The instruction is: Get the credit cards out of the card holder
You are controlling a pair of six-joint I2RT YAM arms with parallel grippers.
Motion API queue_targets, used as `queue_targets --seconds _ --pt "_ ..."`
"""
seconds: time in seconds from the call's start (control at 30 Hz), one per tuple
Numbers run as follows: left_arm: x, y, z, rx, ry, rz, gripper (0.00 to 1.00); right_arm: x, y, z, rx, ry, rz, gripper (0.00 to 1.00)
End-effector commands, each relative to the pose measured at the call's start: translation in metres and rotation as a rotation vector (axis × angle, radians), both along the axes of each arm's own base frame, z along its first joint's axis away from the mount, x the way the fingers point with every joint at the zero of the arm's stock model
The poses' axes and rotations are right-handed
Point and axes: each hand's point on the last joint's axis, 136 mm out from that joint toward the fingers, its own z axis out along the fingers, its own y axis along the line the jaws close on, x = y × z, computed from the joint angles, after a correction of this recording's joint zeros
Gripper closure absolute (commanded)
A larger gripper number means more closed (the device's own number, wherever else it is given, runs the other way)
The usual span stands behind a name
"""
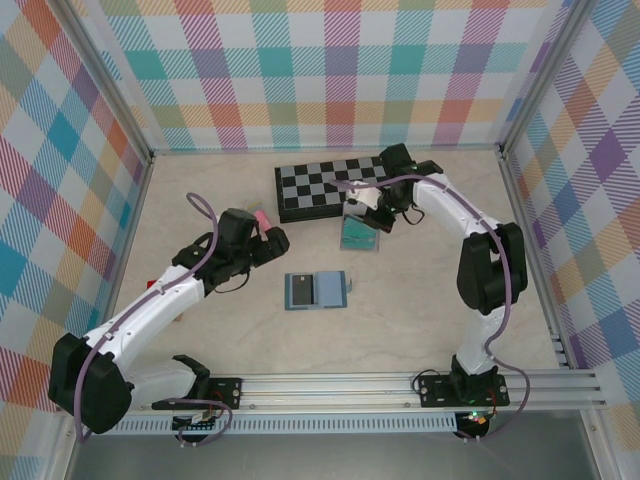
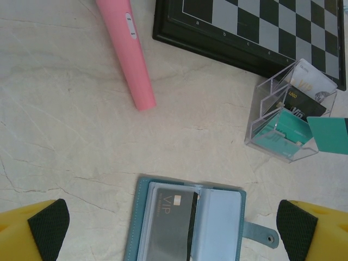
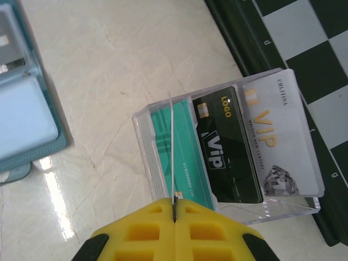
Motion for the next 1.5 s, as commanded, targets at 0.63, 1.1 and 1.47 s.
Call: queue_targets --seconds 0.63,1.1,1.47 --pt "0.005 0.008 -0.010 0.010 0.013 -0.012 0.00 0.003 0.009 -0.023 -0.065 0.052 0.129 1.00" --pt "0.005 0.007 -0.014 -0.007 0.017 -0.021 0.00 0.011 0.010 -0.033 -0.084 0.037 0.118 0.86" --pt "0.003 0.010 -0.013 -0.001 0.018 -0.018 0.00 0.034 0.030 0.010 0.064 -0.066 0.015 0.76"
